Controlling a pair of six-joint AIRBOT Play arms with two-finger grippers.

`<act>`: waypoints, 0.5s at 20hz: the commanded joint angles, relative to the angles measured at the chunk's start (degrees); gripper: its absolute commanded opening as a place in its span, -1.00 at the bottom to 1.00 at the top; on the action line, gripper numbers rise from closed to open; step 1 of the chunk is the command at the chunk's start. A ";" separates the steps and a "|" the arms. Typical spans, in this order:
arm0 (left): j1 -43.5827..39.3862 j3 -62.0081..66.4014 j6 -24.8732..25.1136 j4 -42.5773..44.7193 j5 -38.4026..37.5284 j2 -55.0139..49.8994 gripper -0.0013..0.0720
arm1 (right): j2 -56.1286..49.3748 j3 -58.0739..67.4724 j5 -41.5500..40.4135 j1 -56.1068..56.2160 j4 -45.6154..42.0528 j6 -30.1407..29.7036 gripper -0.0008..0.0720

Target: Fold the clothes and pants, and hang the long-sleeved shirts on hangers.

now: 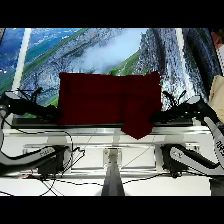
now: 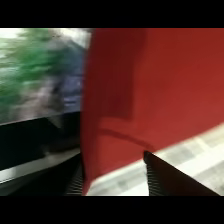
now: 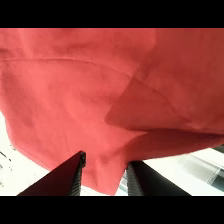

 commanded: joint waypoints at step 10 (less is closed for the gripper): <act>0.11 4.26 7.54 -0.20 -2.36 -7.39 -0.93 | 0.02 2.95 0.92 0.04 1.01 0.02 -0.95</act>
